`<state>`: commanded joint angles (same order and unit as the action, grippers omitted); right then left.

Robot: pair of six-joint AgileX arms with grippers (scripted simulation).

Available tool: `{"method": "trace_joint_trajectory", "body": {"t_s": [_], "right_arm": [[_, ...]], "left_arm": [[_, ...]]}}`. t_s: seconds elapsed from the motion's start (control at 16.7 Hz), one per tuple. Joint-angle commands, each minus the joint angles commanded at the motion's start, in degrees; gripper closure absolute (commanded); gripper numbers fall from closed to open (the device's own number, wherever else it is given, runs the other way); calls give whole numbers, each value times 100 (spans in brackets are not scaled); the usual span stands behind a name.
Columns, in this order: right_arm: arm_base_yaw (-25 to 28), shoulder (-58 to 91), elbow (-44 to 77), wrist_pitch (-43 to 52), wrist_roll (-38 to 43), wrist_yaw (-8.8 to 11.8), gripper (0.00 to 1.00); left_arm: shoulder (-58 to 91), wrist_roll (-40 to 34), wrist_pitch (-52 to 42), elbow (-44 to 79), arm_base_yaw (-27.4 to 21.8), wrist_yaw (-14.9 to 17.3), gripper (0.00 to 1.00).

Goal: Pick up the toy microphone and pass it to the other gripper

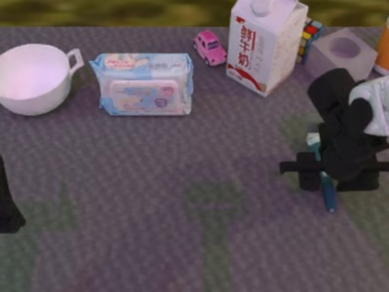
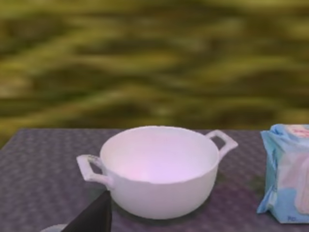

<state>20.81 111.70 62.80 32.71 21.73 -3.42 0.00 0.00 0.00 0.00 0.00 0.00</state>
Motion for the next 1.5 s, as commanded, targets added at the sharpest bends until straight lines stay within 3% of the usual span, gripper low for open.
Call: {"method": "trace_joint_trajectory", "body": {"t_s": [0.18,0.36,0.6,1.14,1.32,1.5], "right_arm": [[9,-38,-32,-192,-56,69,100],[21,-183,-171,-905,-242,320,100],[13,-504,-564,-2460,-621,850,100],[-39,-1629,-1815,-6893,-1669,2268,100],[-62,-2025,-2076,-7792,-1941,2593,100],[-73,-2228,-2182,-8153,-2071,2740,100]], "left_arm": [[0,0,0,0,0,0,0],[0,0,0,0,0,0,0],[0,0,0,0,0,0,0],[0,0,0,0,0,0,0],[0,0,0,0,0,0,0],[0,0,0,0,0,0,0]]}}
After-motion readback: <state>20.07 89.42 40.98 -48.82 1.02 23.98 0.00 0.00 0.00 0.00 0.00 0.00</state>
